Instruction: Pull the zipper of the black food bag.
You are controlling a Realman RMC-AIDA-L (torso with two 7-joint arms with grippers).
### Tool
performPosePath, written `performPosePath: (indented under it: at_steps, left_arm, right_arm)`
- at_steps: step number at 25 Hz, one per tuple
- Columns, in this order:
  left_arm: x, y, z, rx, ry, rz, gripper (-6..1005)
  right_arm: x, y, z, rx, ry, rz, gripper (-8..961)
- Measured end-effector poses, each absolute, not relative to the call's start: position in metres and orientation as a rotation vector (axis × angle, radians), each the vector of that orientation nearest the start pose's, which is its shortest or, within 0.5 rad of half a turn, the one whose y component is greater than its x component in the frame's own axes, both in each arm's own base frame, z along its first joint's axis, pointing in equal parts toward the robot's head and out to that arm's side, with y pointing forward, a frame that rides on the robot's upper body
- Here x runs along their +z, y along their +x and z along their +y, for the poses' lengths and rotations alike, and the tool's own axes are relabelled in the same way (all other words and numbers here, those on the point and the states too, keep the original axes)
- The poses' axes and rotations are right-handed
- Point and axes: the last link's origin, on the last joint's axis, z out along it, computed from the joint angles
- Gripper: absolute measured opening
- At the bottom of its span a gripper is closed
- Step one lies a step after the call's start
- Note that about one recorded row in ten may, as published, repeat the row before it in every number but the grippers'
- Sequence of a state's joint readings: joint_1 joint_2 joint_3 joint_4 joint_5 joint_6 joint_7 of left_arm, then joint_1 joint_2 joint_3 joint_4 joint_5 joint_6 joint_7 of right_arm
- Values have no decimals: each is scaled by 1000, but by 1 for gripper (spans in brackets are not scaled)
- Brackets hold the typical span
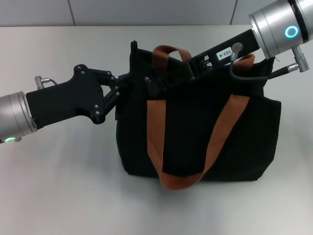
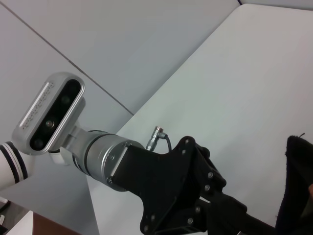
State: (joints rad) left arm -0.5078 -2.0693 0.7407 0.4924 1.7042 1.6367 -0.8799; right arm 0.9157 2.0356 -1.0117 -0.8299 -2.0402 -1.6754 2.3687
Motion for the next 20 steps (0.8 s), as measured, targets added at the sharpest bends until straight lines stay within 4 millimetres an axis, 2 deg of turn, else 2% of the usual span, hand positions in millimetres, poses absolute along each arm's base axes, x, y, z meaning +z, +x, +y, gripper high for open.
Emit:
performPosePath:
  at_steps: [20]
  left_arm:
    - [-4,-244,318,-991,-2578,-78,24]
  right_arm:
    - [-3,106,383,346,-2990,1296,314]
